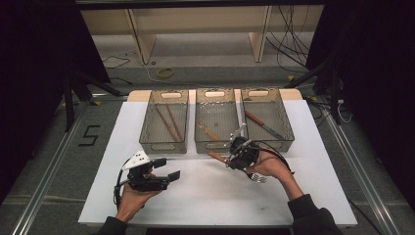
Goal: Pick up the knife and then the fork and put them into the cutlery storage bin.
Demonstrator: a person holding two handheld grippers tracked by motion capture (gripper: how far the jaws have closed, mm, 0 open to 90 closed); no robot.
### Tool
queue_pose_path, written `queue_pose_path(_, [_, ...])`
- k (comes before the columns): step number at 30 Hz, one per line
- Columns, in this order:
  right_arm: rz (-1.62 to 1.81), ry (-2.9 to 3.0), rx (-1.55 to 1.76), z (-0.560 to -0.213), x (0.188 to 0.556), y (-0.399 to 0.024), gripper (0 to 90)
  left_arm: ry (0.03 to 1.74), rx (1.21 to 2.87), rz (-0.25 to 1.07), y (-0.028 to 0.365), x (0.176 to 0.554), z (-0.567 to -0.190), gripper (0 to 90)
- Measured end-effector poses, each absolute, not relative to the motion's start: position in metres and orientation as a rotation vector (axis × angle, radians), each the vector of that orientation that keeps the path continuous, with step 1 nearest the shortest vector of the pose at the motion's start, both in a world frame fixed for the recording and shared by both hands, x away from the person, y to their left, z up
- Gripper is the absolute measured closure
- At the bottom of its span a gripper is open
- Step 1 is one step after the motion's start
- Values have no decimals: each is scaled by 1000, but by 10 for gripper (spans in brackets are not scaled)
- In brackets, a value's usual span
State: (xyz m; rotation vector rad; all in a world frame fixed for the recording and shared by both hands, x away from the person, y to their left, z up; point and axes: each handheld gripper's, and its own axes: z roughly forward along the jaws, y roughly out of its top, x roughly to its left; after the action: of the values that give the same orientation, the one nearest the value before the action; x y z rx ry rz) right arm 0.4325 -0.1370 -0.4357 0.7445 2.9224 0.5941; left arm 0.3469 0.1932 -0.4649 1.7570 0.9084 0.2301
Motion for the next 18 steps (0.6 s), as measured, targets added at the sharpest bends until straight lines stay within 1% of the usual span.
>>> queue_pose_path(6, [680, 2895, 759, -422, 431, -144, 778, 908, 1759, 231, 193, 347, -465, 188])
queue_pose_path(18, [799, 2839, 791, -406, 432, -158, 778, 909, 1758, 230, 193, 347, -465, 188])
